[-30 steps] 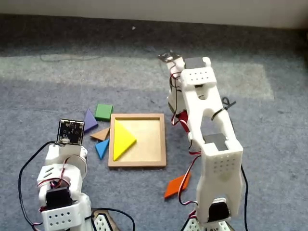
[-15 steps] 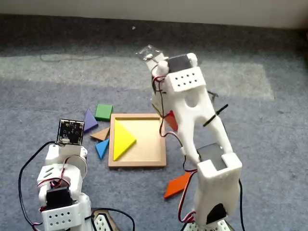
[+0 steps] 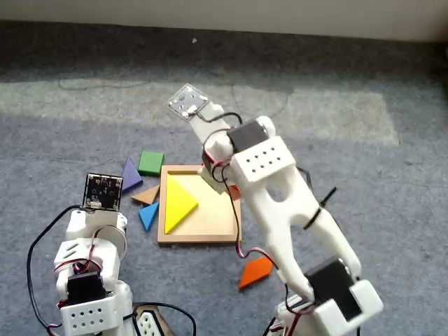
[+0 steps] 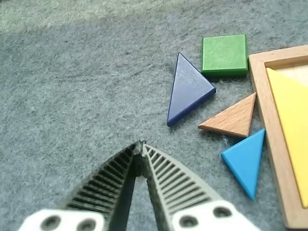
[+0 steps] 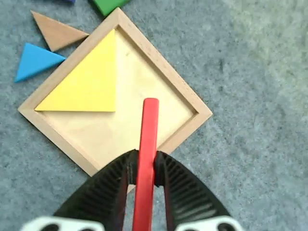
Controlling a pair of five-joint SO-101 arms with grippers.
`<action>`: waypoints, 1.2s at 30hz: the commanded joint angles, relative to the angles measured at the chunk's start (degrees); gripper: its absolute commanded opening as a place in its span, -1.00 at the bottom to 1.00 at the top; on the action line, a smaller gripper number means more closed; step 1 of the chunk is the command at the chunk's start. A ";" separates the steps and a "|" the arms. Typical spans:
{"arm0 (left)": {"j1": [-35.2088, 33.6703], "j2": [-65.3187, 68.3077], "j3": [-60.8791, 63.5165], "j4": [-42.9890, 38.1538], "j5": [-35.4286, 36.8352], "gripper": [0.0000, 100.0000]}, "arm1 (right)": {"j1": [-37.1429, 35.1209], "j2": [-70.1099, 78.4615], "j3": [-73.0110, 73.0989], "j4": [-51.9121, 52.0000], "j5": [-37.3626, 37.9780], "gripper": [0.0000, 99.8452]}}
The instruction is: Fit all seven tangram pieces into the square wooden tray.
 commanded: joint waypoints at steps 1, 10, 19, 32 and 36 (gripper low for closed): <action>-0.40 -0.13 -0.75 -1.05 -0.35 -0.98 | -0.57 -11.47 14.73 -15.16 -0.35 -0.99; -0.40 -0.13 -0.75 -1.05 -0.35 -0.98 | -4.35 -14.29 31.78 -33.10 6.24 -0.99; -0.40 -0.13 -0.75 -1.05 -0.35 -0.98 | -7.08 -14.11 32.13 -39.08 6.15 -0.99; -0.40 -0.13 -0.75 -1.05 -0.35 -0.98 | -9.98 -3.21 29.41 -39.25 4.04 -0.98; -0.40 -0.13 -0.75 -1.05 -0.35 -0.98 | -7.34 1.63 24.92 -38.99 3.69 -0.78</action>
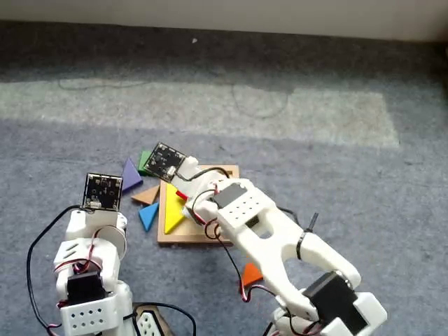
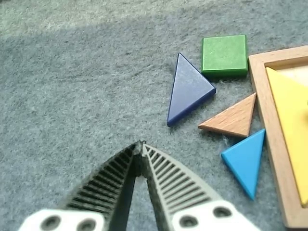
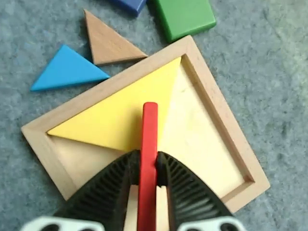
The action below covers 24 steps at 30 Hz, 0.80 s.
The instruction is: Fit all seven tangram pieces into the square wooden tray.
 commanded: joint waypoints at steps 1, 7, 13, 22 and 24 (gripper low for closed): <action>-0.40 -0.13 -0.75 -1.05 -0.35 -0.98 | 3.30 2.42 -5.14 -1.36 -1.14 -0.71; -0.40 -0.13 -0.75 -1.05 -0.35 -0.98 | 9.45 4.35 -8.84 -1.27 -6.42 -0.49; -0.40 -0.13 -0.75 -1.05 -0.35 -0.98 | 10.51 -1.10 -11.12 5.58 -6.51 -0.49; -0.40 -0.13 -0.66 -1.05 -0.35 -0.98 | 10.24 -15.87 -4.53 13.14 -6.07 -0.74; -0.40 -0.13 -0.66 -1.05 -0.35 -0.98 | 10.33 -14.81 -3.03 13.23 -6.07 -0.88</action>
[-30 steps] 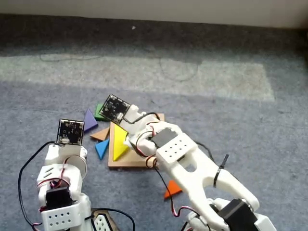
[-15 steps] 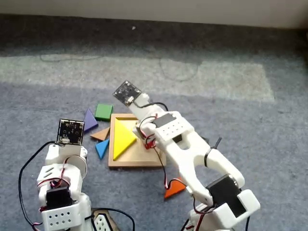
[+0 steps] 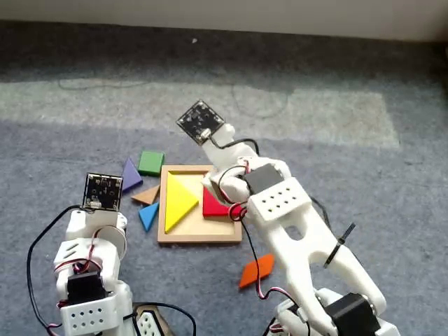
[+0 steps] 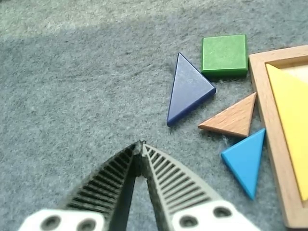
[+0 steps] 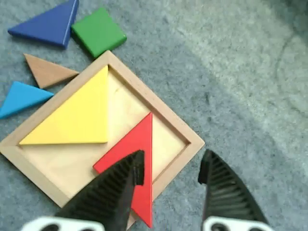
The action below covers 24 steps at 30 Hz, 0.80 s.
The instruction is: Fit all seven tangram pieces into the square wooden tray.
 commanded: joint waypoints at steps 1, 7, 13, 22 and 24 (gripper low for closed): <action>-0.40 -0.13 -0.66 -1.05 -0.35 -0.98 | 1.01 -1.19 0.92 0.75 -0.18 -0.92; -0.40 -0.13 -0.66 -1.05 -0.35 -0.98 | 0.75 2.77 0.92 6.02 -0.53 -0.99; -0.40 -0.13 -0.66 -1.05 -0.35 -0.98 | -2.24 6.11 0.84 11.38 -9.14 -0.99; -0.40 -0.13 -0.66 -1.05 -0.35 -0.98 | -1.54 17.63 -5.05 11.38 -17.23 -0.99; -0.40 -0.13 -0.66 -1.05 -0.35 -0.98 | -0.04 22.02 -8.66 12.26 -17.05 -0.99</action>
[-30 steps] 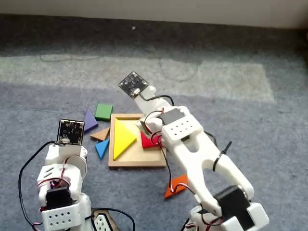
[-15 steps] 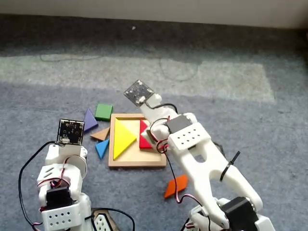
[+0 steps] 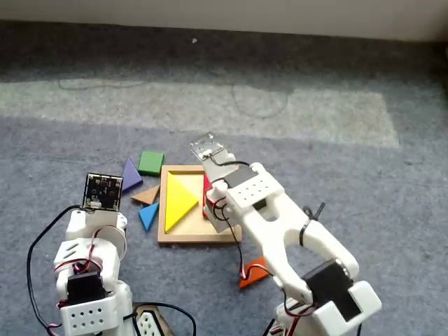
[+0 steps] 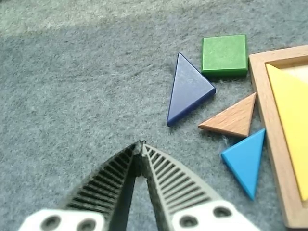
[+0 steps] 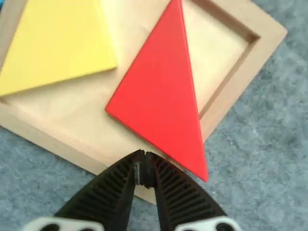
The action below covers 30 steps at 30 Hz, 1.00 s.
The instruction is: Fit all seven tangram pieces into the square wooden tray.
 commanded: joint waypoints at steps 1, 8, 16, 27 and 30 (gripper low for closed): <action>-0.40 -0.13 -0.66 -1.05 -0.35 -0.98 | 2.86 5.05 -8.40 2.42 0.09 -0.99; -0.40 -0.13 -0.66 -1.05 -0.35 -0.98 | 4.44 7.43 -17.54 0.84 9.32 -0.99; -0.40 -0.13 -0.66 -1.05 -0.35 -0.98 | 7.08 6.90 -17.45 -4.88 12.92 -0.99; -0.40 -0.13 -0.66 -1.05 -0.35 -0.98 | 6.81 7.43 -17.45 3.12 9.85 -0.99; -0.40 -0.13 -0.66 -1.05 -0.35 -0.98 | 6.99 7.87 -17.10 1.01 9.67 -0.99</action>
